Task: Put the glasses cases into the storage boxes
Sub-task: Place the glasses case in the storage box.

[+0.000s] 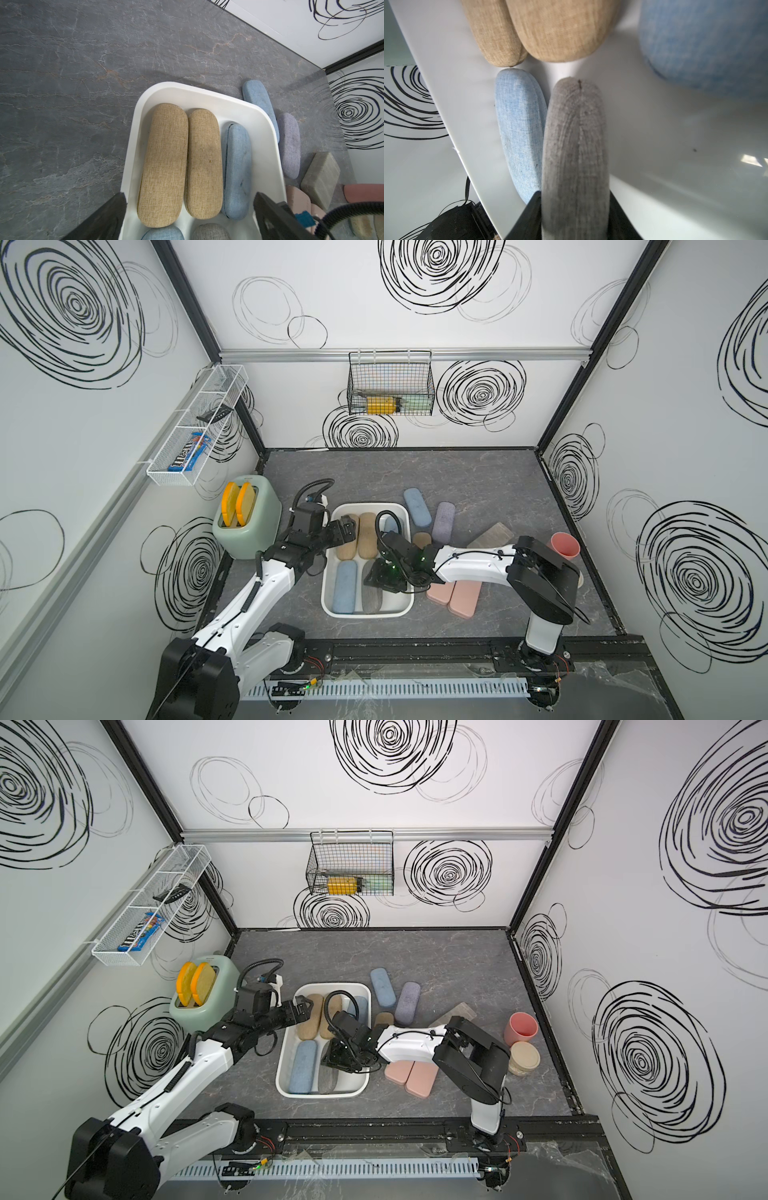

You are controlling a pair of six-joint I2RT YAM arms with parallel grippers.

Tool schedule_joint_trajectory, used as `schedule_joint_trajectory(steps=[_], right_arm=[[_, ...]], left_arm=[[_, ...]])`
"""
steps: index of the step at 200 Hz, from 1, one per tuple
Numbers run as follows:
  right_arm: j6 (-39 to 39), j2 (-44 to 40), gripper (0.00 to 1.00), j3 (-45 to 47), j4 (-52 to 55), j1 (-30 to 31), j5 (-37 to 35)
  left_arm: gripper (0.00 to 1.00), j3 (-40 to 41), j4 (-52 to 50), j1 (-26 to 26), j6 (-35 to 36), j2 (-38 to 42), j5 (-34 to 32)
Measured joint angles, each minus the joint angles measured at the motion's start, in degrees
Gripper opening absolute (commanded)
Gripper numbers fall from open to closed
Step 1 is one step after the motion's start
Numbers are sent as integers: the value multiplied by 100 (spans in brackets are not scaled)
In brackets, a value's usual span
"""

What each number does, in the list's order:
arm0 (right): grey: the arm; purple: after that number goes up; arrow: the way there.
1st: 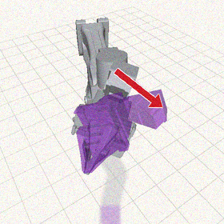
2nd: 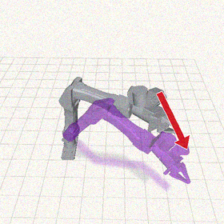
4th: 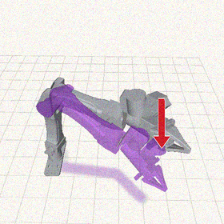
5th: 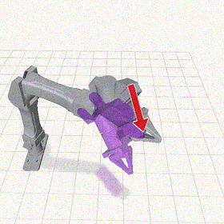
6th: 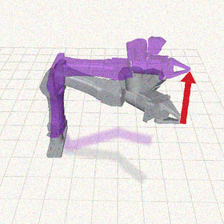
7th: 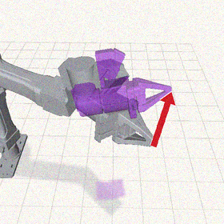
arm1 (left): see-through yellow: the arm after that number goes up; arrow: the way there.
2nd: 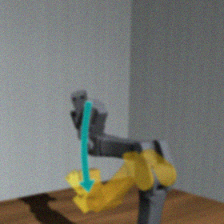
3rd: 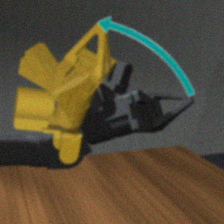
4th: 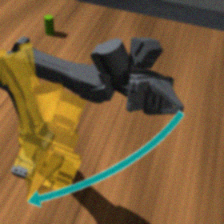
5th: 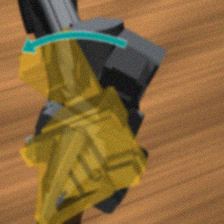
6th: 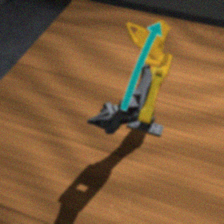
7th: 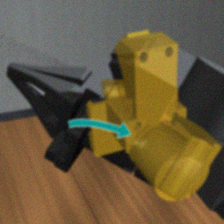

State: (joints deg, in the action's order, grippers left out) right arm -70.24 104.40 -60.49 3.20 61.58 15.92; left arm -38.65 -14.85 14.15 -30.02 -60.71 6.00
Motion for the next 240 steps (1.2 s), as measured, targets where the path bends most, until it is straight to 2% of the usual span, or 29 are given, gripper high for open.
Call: schedule_joint_trajectory(steps=[25, 52, 70, 149, 240], right_arm=[[24, 20, 53, -22, 7, 0, -11], [142, 57, 66, -199, 295, 0, -107], [262, 116, 69, -411, 560, 9, -225], [649, 173, 71, -1062, 1788, 315, -1025], [774, 411, 70, -1259, 1926, 426, -1060]], left_arm=[[100, 0, 0, 2, 0, 0, 0], [100, 0, 0, 7, -2, 0, 0], [100, 0, 0, 7, -2, 0, 0], [99, 0, 0, 11, -2, 0, 0], [99, 0, 0, 11, -2, 0, 0]])
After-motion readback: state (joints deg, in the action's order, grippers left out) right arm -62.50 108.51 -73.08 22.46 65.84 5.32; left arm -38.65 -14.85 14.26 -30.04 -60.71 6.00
